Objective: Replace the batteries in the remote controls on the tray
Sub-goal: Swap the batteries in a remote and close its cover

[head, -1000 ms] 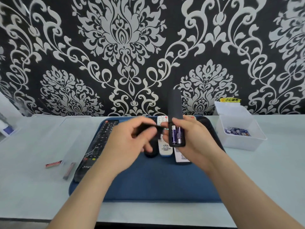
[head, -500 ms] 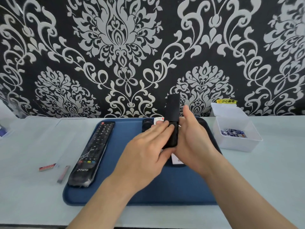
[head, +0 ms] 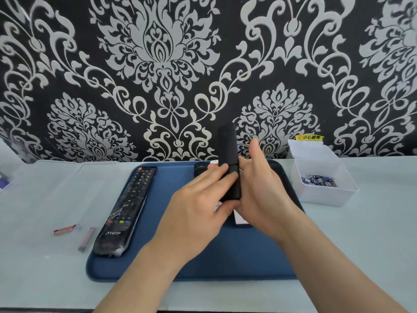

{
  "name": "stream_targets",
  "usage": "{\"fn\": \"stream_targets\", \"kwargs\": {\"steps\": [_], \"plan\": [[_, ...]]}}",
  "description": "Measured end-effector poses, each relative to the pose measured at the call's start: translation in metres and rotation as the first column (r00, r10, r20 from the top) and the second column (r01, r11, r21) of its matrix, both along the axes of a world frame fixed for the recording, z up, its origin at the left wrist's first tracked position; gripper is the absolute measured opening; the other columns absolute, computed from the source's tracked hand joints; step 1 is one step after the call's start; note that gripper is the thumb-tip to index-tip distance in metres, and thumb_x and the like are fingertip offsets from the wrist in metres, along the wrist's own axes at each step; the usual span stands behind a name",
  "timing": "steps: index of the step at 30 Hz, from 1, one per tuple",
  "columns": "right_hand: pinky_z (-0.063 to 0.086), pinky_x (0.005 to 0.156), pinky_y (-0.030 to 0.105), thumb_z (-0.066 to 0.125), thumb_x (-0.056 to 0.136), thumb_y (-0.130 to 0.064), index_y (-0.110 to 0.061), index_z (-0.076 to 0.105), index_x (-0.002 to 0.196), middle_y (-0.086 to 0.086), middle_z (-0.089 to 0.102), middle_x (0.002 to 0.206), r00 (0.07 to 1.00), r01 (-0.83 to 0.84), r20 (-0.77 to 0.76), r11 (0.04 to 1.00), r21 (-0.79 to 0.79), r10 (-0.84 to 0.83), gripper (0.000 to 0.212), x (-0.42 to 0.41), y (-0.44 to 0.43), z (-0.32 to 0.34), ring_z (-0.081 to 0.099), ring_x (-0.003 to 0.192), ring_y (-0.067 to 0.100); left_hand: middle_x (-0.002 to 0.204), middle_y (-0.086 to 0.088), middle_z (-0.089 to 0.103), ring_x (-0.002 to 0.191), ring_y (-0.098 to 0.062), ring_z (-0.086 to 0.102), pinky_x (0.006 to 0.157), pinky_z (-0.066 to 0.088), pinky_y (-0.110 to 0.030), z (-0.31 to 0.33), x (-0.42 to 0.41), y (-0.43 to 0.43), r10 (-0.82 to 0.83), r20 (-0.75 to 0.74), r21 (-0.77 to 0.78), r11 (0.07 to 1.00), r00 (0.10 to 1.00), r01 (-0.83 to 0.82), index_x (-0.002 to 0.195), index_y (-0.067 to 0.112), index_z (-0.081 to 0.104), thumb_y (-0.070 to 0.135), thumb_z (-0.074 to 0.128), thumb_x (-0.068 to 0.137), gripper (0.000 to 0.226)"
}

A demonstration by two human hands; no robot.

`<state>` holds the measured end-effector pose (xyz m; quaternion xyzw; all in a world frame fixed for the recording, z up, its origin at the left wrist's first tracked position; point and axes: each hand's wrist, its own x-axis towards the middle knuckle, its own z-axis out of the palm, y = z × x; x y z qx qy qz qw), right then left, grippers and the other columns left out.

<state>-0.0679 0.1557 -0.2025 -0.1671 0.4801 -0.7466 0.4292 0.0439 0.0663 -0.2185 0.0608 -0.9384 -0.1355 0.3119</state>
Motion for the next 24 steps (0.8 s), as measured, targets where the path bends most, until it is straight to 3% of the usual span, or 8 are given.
{"fn": "stream_targets", "kwargs": {"steps": [3, 9, 14, 17, 20, 21, 23, 24], "plan": [[0.049, 0.101, 0.040, 0.030, 0.093, -0.069, -0.003, 0.058, 0.128, 0.022, 0.062, 0.129, 1.000, 0.003, 0.030, 0.999, -0.034, -0.001, 0.080, 0.001, -0.001, 0.001, 0.063, 0.118, 0.028, 0.133, 0.000, 0.059, 0.128, -0.011, 0.048, 0.110, 0.027, -0.015, 0.000, 0.000, -0.002, 0.017, -0.011, 0.068, 0.998, 1.000, -0.016, 0.126, 0.013, 0.062, 0.043, 0.054, 0.084, 0.052], [0.053, 0.098, 0.040, 0.037, 0.092, -0.069, -0.007, 0.061, 0.127, 0.018, 0.064, 0.128, 0.999, 0.008, 0.034, 1.000, -0.026, -0.007, 0.076, 0.002, -0.001, -0.001, 0.064, 0.117, 0.026, 0.131, -0.003, 0.061, 0.123, -0.018, 0.053, 0.104, 0.032, -0.022, 0.002, -0.001, -0.001, 0.026, 0.042, -0.111, 0.994, 0.999, -0.021, 0.123, 0.011, 0.063, 0.039, 0.052, 0.086, 0.048], [0.053, 0.085, 0.034, 0.037, 0.096, -0.061, -0.014, 0.069, 0.116, 0.011, 0.071, 0.117, 0.999, -0.014, -0.042, 1.000, -0.001, 0.013, 0.060, 0.009, -0.002, -0.004, 0.068, 0.109, 0.022, 0.122, 0.001, 0.063, 0.112, -0.015, 0.049, 0.098, 0.033, -0.013, 0.003, -0.001, -0.003, 0.096, -0.077, 0.027, 0.995, 0.992, -0.094, 0.112, 0.014, 0.069, 0.030, 0.078, 0.068, 0.048], [0.049, 0.093, 0.050, 0.037, 0.093, -0.067, -0.015, 0.073, 0.108, 0.017, 0.071, 0.114, 0.990, -0.010, -0.138, 0.999, 0.046, 0.017, 0.065, 0.013, -0.006, -0.003, 0.066, 0.097, 0.030, 0.147, 0.000, 0.036, 0.132, -0.017, 0.030, 0.108, 0.018, -0.009, 0.009, 0.003, -0.008, 0.110, -0.003, 0.075, 0.991, 0.994, -0.110, 0.132, 0.021, 0.051, 0.040, 0.083, 0.062, 0.079], [0.048, 0.093, 0.054, 0.032, 0.093, -0.069, -0.018, 0.070, 0.113, 0.018, 0.070, 0.110, 0.982, -0.070, -0.172, 0.994, 0.080, 0.083, 0.066, 0.018, -0.006, -0.001, 0.064, 0.092, 0.030, 0.159, 0.012, -0.008, 0.146, -0.019, 0.002, 0.115, 0.025, -0.036, 0.016, 0.008, -0.014, 0.064, 0.136, 0.067, 0.995, 0.989, -0.074, 0.149, 0.040, 0.011, 0.061, 0.068, 0.060, 0.107], [0.049, 0.095, 0.050, 0.030, 0.094, -0.069, -0.025, 0.070, 0.114, 0.013, 0.071, 0.112, 0.973, -0.110, -0.194, 0.989, 0.100, 0.128, 0.063, 0.020, -0.005, -0.001, 0.067, 0.098, 0.028, 0.157, 0.018, -0.017, 0.146, -0.019, -0.002, 0.114, 0.026, -0.038, 0.020, 0.009, -0.015, 0.053, 0.172, 0.054, 0.997, 0.984, -0.063, 0.148, 0.047, 0.003, 0.063, 0.067, 0.059, 0.110], [0.051, 0.099, 0.048, 0.027, 0.094, -0.070, -0.038, 0.067, 0.118, 0.001, 0.072, 0.116, 0.950, -0.180, -0.232, 0.972, 0.149, 0.211, 0.057, 0.024, -0.004, 0.002, 0.068, 0.108, 0.020, 0.152, 0.026, -0.025, 0.147, -0.017, 0.002, 0.107, 0.033, -0.033, 0.026, 0.012, -0.014, 0.047, 0.238, 0.024, 0.998, 0.970, -0.054, 0.145, 0.053, 0.002, 0.061, 0.071, 0.059, 0.111], [0.051, 0.099, 0.049, 0.027, 0.093, -0.070, -0.037, 0.065, 0.121, -0.001, 0.072, 0.116, 0.947, -0.193, -0.227, 0.967, 0.166, 0.228, 0.058, 0.025, -0.004, 0.002, 0.068, 0.109, 0.018, 0.152, 0.028, -0.024, 0.145, -0.014, 0.013, 0.101, 0.040, -0.031, 0.028, 0.014, -0.013, 0.049, 0.264, 0.010, 0.999, 0.963, -0.054, 0.143, 0.053, 0.008, 0.060, 0.072, 0.059, 0.106]]}}
